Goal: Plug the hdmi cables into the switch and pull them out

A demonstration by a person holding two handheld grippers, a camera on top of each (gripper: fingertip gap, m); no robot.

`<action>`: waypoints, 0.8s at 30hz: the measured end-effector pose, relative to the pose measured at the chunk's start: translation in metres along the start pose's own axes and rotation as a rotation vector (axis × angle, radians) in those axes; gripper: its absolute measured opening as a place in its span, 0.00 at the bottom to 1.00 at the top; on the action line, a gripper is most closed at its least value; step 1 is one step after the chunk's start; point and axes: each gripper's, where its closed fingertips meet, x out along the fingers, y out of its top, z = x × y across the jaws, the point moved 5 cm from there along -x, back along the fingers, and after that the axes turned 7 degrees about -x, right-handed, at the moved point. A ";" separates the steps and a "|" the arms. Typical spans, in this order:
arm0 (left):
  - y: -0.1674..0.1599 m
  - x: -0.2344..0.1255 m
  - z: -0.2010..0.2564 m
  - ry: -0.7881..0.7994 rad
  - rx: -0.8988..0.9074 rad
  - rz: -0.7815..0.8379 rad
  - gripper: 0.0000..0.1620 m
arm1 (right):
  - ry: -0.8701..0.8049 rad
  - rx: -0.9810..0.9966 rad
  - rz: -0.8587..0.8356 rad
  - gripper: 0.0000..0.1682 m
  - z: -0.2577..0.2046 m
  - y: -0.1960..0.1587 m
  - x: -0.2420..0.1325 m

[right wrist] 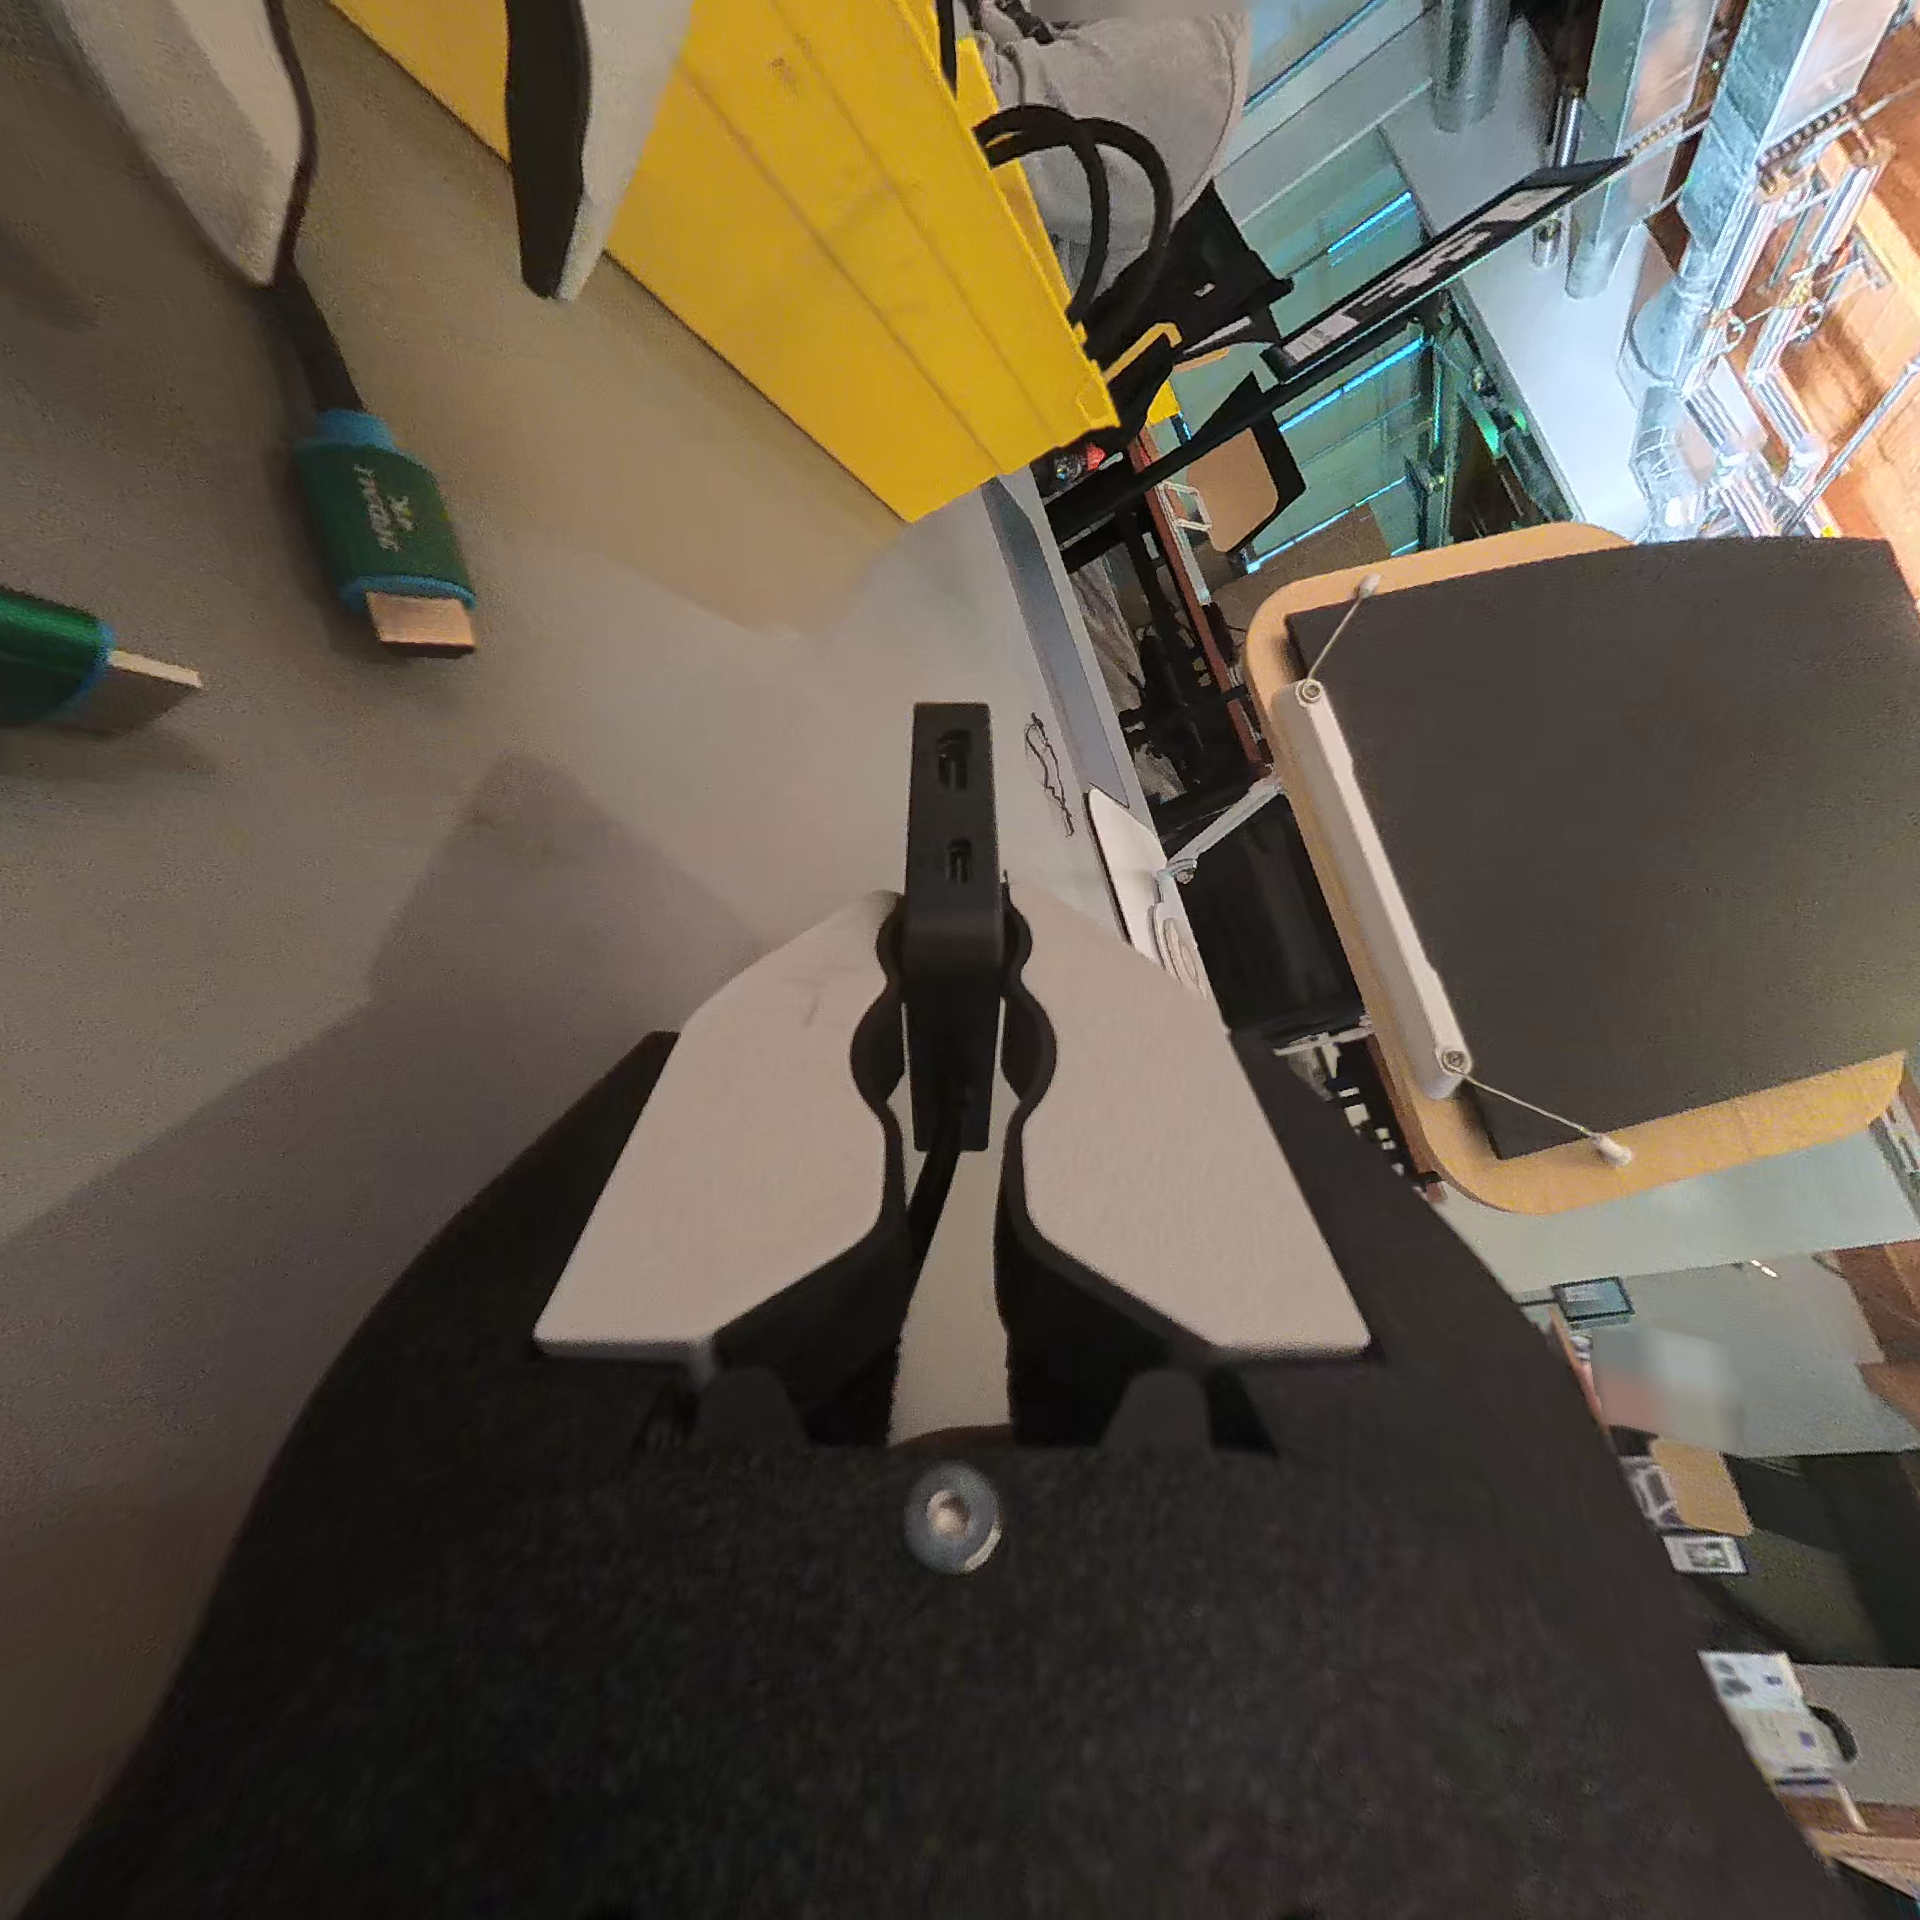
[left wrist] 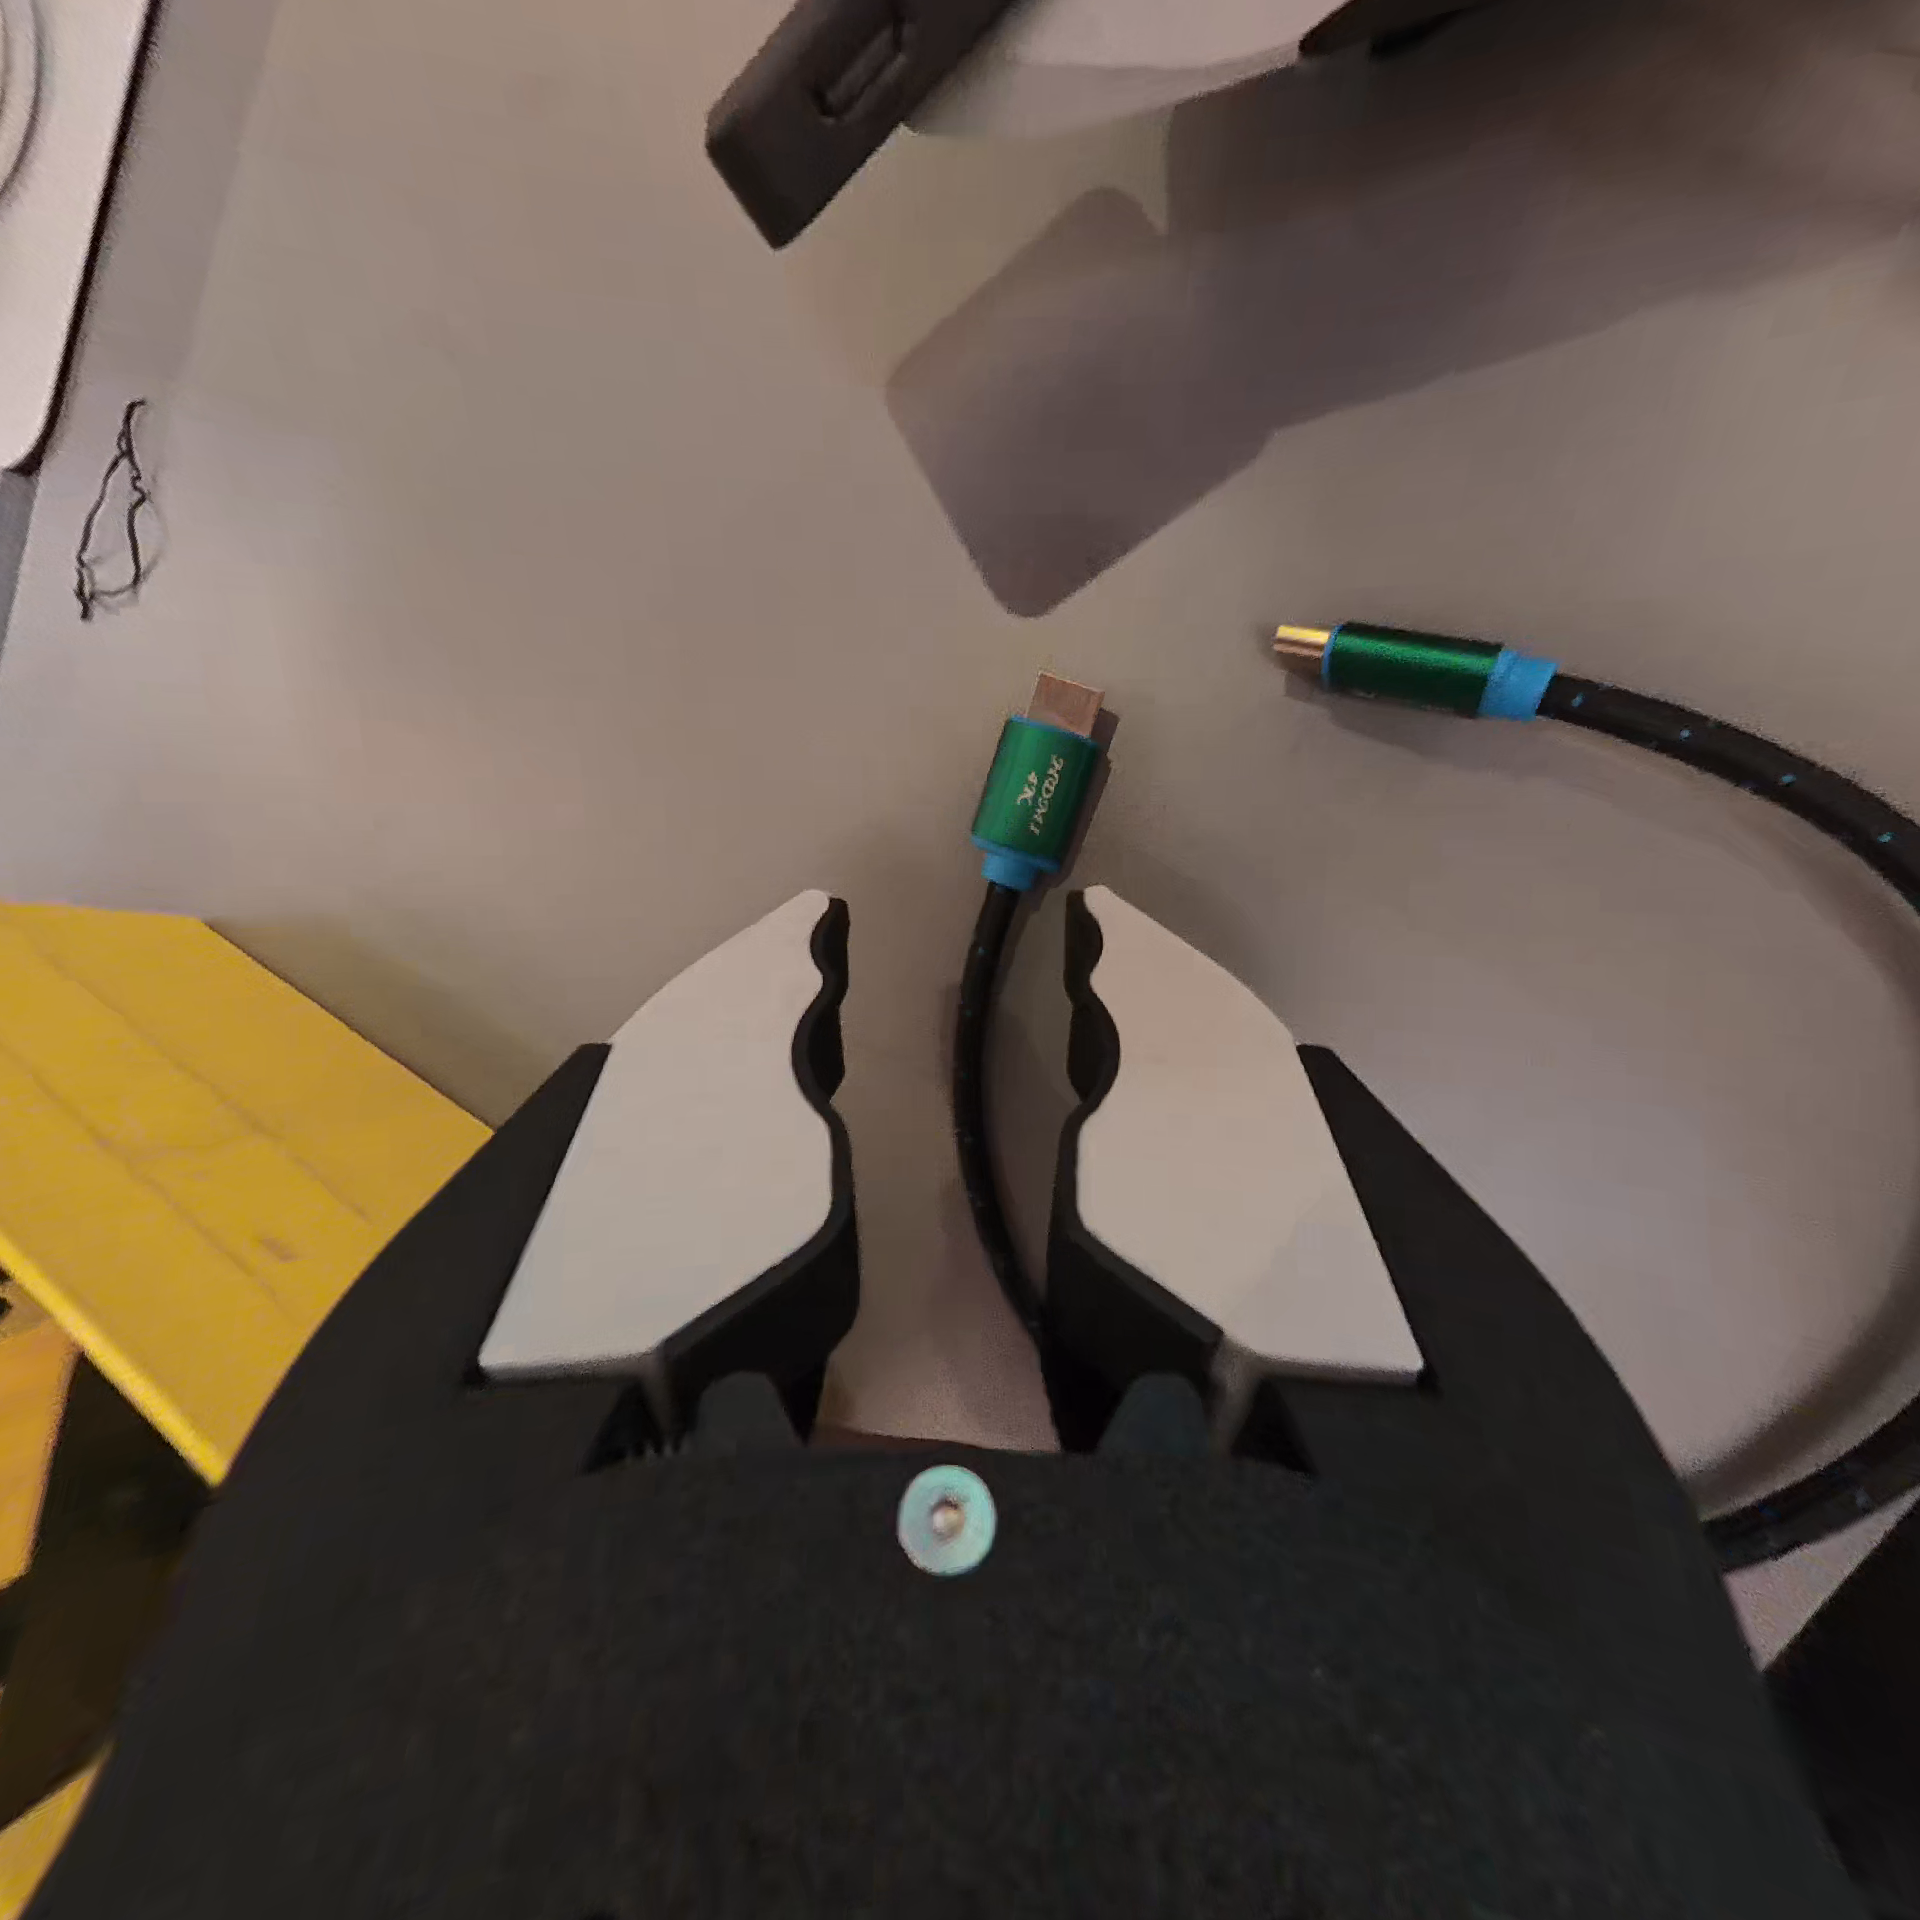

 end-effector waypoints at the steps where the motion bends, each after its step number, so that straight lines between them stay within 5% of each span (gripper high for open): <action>1: 0.001 0.001 -0.002 -0.015 0.030 -0.041 0.23 | -0.001 0.011 0.001 0.08 0.001 -0.001 0.000; 6: -0.010 0.023 -0.005 -0.067 0.079 -0.250 0.22 | -0.004 0.071 0.018 0.08 0.006 -0.003 -0.002; 8: -0.009 0.027 -0.001 -0.109 0.041 -0.267 0.09 | -0.008 0.098 0.023 0.08 0.009 -0.004 -0.003; 17: -0.004 0.027 0.008 -0.215 -0.125 -0.149 0.04 | -0.027 0.040 0.022 0.08 0.006 -0.002 -0.004; 24: 0.028 -0.025 0.006 -0.419 -0.224 -0.065 0.03 | -0.113 -0.097 -0.034 0.08 0.002 0.007 -0.005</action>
